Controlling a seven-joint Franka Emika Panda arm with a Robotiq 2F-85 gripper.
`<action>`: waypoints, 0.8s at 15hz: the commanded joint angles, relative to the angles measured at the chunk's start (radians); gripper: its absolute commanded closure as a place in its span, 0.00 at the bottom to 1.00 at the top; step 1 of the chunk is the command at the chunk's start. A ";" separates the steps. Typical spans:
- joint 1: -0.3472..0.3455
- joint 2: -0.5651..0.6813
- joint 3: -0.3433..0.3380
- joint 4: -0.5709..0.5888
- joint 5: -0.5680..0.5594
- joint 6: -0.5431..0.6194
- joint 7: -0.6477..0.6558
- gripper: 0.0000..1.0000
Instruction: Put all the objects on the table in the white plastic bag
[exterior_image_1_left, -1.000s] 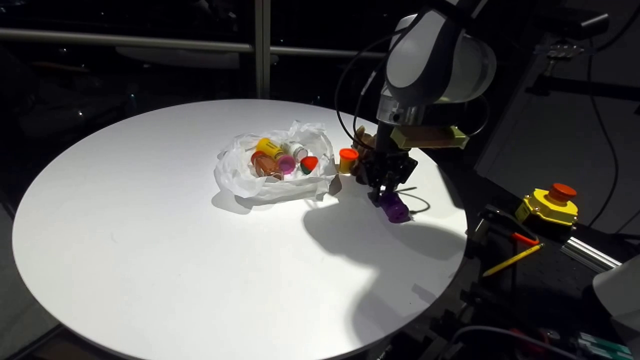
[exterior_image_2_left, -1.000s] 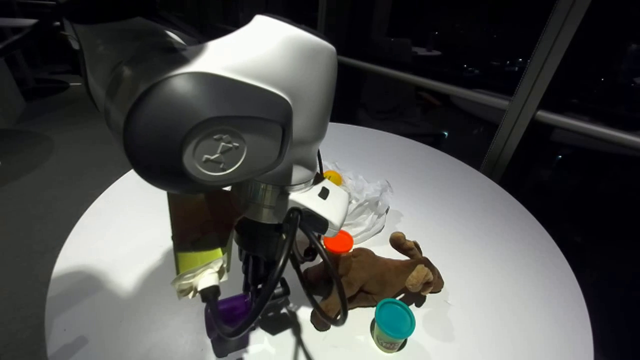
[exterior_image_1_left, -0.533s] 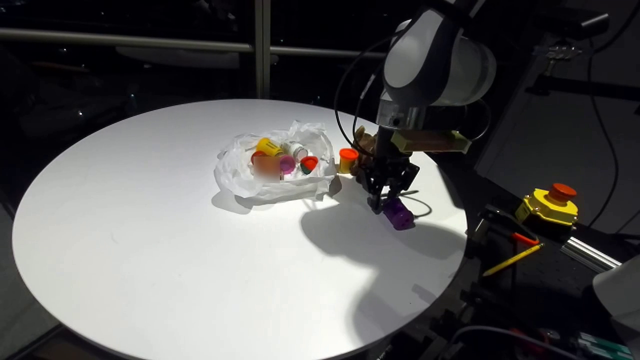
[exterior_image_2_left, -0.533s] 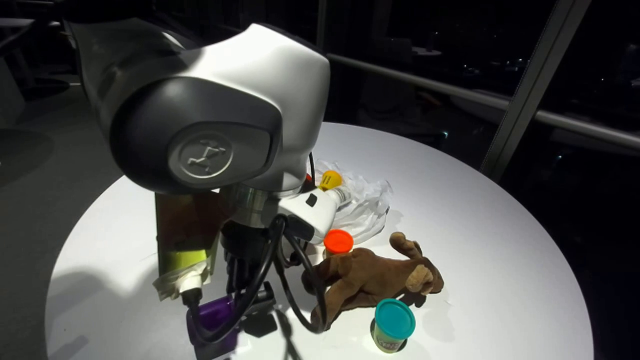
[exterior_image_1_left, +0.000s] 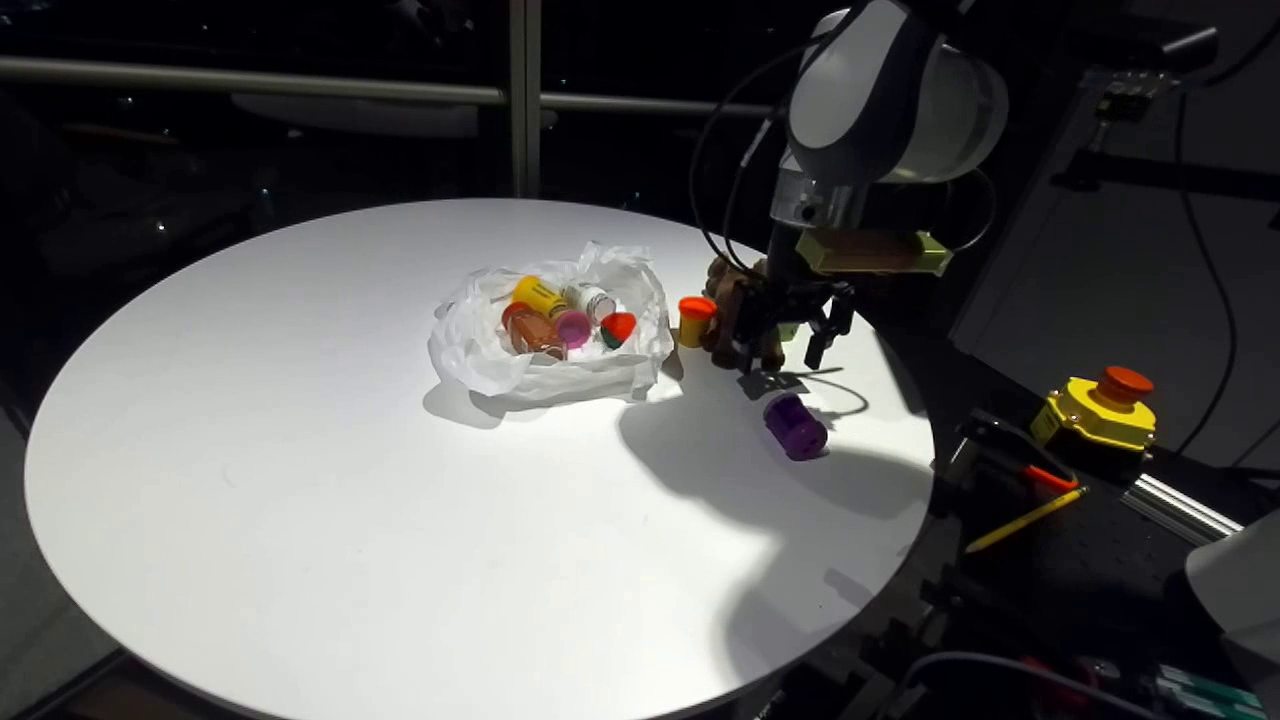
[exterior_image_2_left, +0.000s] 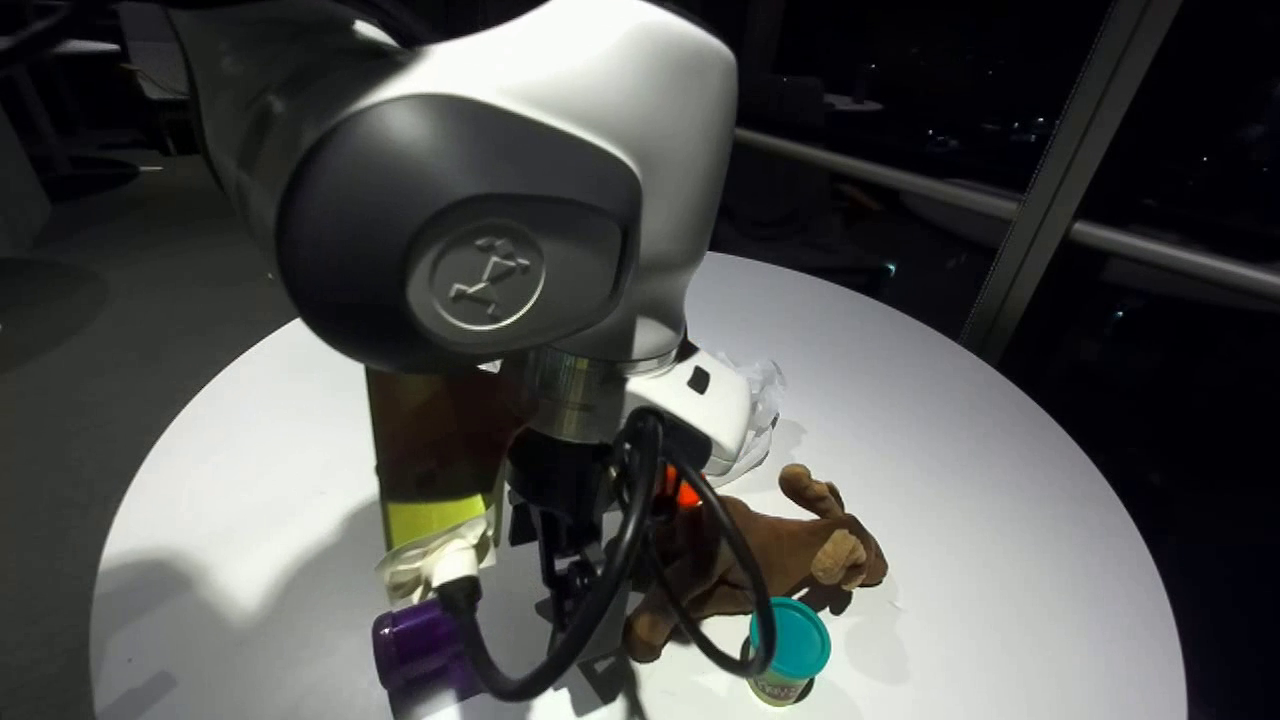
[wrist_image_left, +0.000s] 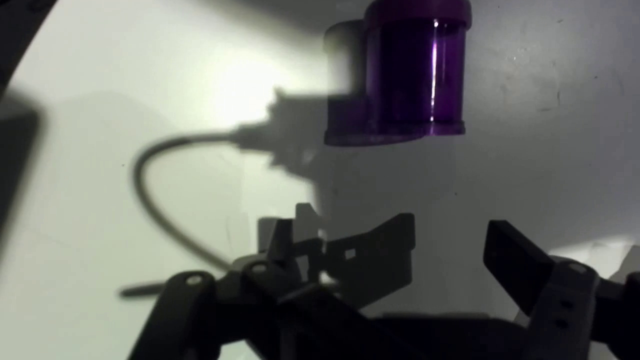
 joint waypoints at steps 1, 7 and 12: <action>-0.006 -0.061 -0.003 -0.026 -0.001 -0.032 0.013 0.00; -0.014 -0.037 0.102 -0.072 0.111 -0.015 -0.028 0.00; -0.016 -0.021 0.142 -0.078 0.157 -0.017 -0.033 0.00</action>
